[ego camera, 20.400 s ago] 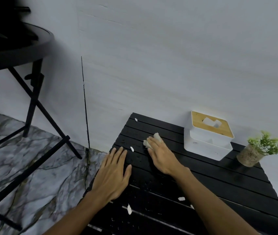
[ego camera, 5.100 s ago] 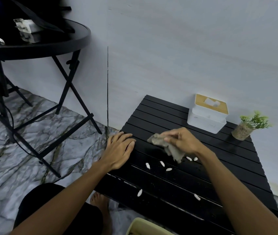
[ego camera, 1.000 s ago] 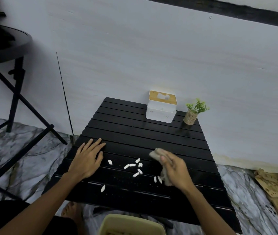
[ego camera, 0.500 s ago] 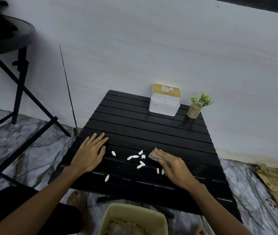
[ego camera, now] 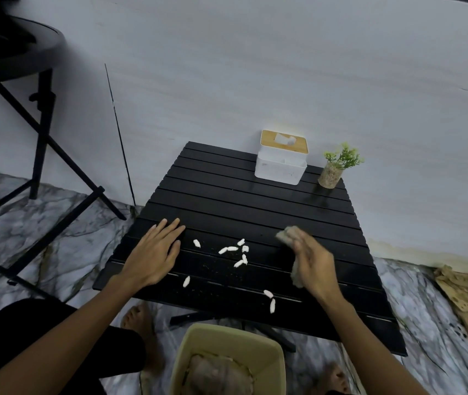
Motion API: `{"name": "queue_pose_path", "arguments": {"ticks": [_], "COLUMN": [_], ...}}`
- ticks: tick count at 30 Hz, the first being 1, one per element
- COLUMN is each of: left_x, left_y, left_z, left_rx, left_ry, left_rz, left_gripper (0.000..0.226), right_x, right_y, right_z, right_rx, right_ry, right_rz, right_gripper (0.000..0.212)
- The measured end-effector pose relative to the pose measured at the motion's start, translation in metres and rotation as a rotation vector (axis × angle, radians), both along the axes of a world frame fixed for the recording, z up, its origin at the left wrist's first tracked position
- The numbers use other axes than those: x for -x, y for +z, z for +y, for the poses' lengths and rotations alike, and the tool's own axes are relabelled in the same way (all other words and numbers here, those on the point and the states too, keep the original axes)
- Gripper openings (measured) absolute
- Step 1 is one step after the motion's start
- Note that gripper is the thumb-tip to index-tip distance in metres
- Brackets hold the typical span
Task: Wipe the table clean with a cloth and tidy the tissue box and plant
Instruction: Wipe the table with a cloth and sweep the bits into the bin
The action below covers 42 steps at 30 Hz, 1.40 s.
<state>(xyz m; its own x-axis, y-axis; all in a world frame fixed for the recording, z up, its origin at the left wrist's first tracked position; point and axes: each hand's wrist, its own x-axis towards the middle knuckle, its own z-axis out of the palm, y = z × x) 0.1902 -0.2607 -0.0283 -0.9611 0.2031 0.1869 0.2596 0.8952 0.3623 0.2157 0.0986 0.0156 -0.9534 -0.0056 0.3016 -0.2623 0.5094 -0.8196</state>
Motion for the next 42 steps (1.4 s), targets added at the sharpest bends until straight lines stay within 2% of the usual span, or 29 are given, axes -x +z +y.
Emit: {"name": "queue_pose_path", "arguments": {"ticks": [3,5,12,15,22,24,27,30,32,37,42], "left_x": [-0.003,-0.005,-0.012,-0.013,-0.016,-0.018,-0.021,-0.023,-0.023,-0.023,-0.023], "left_y": [0.001,0.002,-0.001,-0.002,-0.002,-0.001,-0.001,0.000,0.000,-0.001,-0.002], "left_z": [0.001,0.002,0.000,-0.001,0.000,0.000,0.001,0.001,0.001,0.001,0.000], "left_rx": [0.000,-0.002,-0.002,-0.002,0.000,0.003,0.003,0.001,0.002,-0.001,-0.009], "left_ry": [0.003,0.008,0.016,0.020,0.017,0.018,0.022,0.026,0.028,0.036,0.035], "left_rz": [-0.004,-0.001,0.015,0.021,0.029,0.033,0.040,0.043,0.041,0.047,0.058], "left_gripper": [0.069,0.068,0.066,0.065,0.064,0.065,0.065,0.066,0.065,0.061,0.060], "right_x": [0.051,0.072,0.069,0.045,-0.002,-0.004,0.016,0.050,0.066,0.066,0.032], "right_y": [-0.022,-0.030,-0.033,-0.026,-0.005,0.000,-0.004,-0.018,-0.023,-0.018,-0.016], "right_z": [0.009,0.001,-0.054,-0.060,-0.050,-0.048,-0.047,-0.060,-0.078,-0.127,-0.117], "right_rx": [-0.168,-0.268,-0.413,-0.403,-0.286,-0.179,-0.081,-0.112,-0.201,-0.448,-0.486], "right_ry": [-0.244,-0.239,0.305,0.500,0.672,0.612,0.352,0.113,0.078,0.353,0.657], "right_rz": [-0.044,-0.081,-0.017,-0.012,-0.116,-0.115,-0.084,-0.026,-0.003,0.010,0.078], "right_gripper": [0.034,0.036,0.038,0.037,0.037,0.035,0.036,0.037,0.035,0.038,0.041]}}
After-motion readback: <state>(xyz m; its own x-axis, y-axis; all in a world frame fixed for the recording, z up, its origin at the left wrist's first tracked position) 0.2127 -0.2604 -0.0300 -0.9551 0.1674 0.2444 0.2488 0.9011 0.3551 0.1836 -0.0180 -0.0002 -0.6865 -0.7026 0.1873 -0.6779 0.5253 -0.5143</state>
